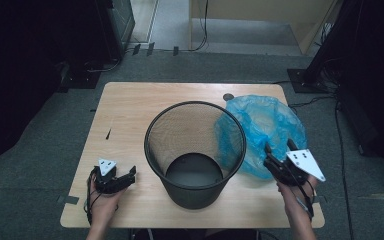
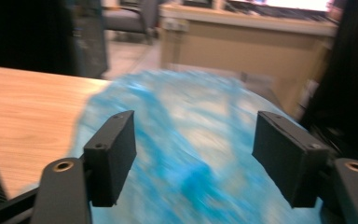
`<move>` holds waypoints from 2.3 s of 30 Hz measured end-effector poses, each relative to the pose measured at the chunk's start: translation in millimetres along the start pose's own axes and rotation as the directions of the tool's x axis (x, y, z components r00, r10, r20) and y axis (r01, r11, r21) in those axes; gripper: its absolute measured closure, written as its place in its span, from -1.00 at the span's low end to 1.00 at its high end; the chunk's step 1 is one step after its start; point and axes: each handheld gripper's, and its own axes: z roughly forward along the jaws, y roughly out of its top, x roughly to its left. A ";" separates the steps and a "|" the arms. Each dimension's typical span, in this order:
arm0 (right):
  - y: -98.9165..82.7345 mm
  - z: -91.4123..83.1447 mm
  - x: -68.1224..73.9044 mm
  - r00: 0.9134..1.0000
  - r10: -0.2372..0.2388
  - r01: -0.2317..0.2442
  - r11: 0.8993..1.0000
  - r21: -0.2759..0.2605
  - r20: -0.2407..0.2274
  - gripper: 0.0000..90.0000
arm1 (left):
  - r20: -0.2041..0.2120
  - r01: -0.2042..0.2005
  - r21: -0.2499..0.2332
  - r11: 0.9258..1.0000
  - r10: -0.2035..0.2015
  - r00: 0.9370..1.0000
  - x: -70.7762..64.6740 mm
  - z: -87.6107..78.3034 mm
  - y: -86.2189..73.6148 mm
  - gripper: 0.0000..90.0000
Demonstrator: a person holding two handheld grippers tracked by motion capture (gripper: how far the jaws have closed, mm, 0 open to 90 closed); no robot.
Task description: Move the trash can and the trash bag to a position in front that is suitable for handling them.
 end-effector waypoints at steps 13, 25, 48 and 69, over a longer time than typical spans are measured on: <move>-39.2 92.4 38.2 0.985 0.006 0.051 0.945 0.324 -0.171 -0.66 | -0.006 -0.027 0.055 0.998 0.028 1.000 -2.8 2.9 0.2 -0.51; -83.9 100.2 43.5 0.981 0.007 0.083 0.890 0.448 -0.195 -0.31 | -0.002 -0.040 0.059 0.997 0.040 0.999 -3.9 3.2 0.2 -0.51; -23.4 56.5 26.9 0.995 -0.086 0.089 0.993 0.077 -0.050 1.00 | -0.003 -0.047 0.061 0.997 0.047 0.999 -4.7 3.4 0.3 -0.51; 63.4 -19.1 33.7 0.992 -0.081 0.044 0.945 -0.325 -0.101 0.96 | 0.000 -0.053 0.064 0.997 0.053 0.999 -4.8 3.3 0.4 -0.51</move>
